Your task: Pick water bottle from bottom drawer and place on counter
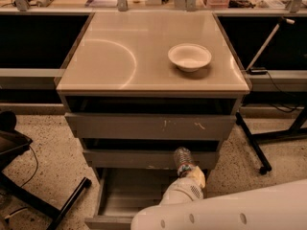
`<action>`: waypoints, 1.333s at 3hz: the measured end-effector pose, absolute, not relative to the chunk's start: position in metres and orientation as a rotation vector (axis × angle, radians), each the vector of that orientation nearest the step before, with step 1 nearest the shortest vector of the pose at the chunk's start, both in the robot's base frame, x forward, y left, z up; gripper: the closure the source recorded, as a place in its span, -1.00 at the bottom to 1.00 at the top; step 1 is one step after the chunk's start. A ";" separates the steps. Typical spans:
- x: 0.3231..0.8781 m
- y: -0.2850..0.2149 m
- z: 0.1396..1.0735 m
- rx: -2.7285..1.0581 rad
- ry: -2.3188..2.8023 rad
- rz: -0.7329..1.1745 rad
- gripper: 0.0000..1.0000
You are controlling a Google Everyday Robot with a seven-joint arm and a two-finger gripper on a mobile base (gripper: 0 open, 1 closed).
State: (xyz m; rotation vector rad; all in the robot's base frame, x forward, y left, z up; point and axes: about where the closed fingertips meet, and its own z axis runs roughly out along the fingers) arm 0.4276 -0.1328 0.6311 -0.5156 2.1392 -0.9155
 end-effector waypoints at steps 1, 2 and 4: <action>0.450 -0.170 0.673 -0.446 2.197 -0.958 1.00; 0.482 -0.188 0.760 -0.363 2.192 -1.005 1.00; 0.501 -0.189 0.786 -0.360 2.206 -1.000 1.00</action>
Offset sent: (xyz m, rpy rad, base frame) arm 0.1658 -0.0401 0.3632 -0.2843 -0.0001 -0.1343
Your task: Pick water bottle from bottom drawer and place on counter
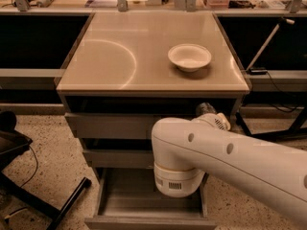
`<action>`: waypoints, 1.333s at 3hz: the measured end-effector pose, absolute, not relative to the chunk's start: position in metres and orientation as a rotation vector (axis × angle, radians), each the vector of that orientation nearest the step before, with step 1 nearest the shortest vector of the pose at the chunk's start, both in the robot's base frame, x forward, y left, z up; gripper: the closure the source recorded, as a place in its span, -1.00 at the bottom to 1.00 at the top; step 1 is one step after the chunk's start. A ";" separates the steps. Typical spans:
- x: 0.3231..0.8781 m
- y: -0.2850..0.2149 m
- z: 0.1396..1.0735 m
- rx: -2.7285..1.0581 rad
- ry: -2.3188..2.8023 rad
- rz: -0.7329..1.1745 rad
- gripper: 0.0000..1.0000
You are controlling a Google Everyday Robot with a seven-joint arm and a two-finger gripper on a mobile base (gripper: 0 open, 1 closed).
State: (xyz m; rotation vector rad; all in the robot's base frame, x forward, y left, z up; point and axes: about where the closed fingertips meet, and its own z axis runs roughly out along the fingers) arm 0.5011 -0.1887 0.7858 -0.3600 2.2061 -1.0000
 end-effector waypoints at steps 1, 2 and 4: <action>0.509 -0.205 0.846 -0.323 2.144 -1.038 1.00; 0.508 -0.208 0.856 -0.316 2.134 -1.047 1.00; 0.516 -0.173 1.054 -0.278 1.878 -1.147 1.00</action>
Offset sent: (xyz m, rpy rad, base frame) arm 0.0173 -0.0477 0.3721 -0.2091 -0.3443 -0.1043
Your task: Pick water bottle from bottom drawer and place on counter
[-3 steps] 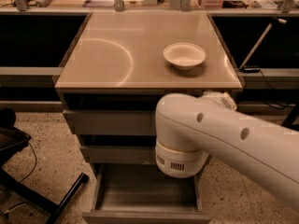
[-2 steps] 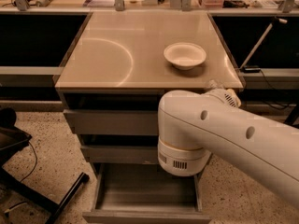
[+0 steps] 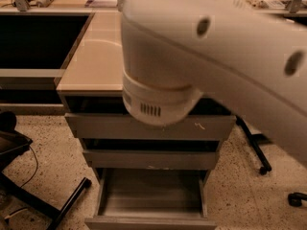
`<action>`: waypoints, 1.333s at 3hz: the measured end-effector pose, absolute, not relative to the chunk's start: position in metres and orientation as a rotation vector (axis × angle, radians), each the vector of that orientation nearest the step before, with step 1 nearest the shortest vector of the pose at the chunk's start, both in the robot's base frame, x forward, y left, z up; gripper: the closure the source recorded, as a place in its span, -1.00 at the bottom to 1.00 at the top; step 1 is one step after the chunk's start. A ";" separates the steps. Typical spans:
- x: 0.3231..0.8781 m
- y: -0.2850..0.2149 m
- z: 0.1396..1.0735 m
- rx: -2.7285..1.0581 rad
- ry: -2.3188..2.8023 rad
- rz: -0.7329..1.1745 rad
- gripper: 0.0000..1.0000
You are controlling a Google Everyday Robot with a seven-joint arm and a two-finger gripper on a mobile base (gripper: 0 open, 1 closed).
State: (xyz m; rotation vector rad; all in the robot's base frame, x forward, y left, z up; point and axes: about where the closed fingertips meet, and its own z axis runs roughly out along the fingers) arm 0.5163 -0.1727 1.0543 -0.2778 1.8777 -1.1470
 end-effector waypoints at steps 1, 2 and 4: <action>0.527 -0.113 1.140 -0.330 1.745 -1.120 1.00; 0.550 -0.045 1.144 -0.477 1.701 -0.995 1.00; 0.620 0.033 1.055 -0.688 1.795 -0.770 1.00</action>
Offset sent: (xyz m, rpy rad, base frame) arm 0.0896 0.2322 0.0419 -0.0114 0.0247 0.5744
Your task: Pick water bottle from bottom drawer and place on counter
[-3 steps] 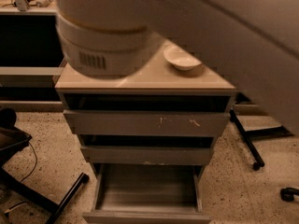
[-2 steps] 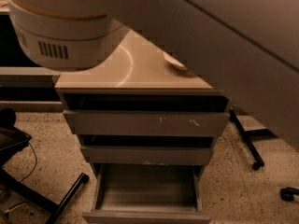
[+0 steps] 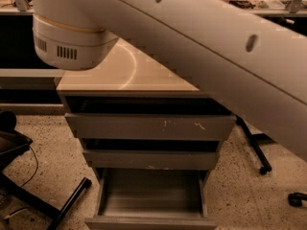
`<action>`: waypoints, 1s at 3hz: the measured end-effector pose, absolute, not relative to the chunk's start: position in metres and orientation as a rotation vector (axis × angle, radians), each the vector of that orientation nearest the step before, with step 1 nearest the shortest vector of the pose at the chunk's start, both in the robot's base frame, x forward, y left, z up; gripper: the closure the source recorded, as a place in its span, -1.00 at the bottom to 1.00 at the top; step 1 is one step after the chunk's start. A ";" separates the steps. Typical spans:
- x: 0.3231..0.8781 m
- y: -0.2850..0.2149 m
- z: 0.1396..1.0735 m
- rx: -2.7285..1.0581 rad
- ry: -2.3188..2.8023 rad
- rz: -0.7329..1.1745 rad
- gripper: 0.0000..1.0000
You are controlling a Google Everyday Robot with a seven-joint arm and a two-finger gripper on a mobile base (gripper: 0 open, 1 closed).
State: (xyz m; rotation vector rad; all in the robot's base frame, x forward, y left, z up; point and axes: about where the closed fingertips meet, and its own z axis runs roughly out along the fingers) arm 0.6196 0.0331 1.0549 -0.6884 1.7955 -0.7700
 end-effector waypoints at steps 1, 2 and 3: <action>0.634 0.015 1.052 -0.686 1.873 -0.701 1.00; 0.685 0.002 1.009 -0.649 2.056 -0.514 1.00; 0.738 0.007 0.930 -0.580 2.288 -0.288 1.00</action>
Offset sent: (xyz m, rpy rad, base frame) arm 0.1759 -0.0627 -0.0704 0.5969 0.4390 -0.0673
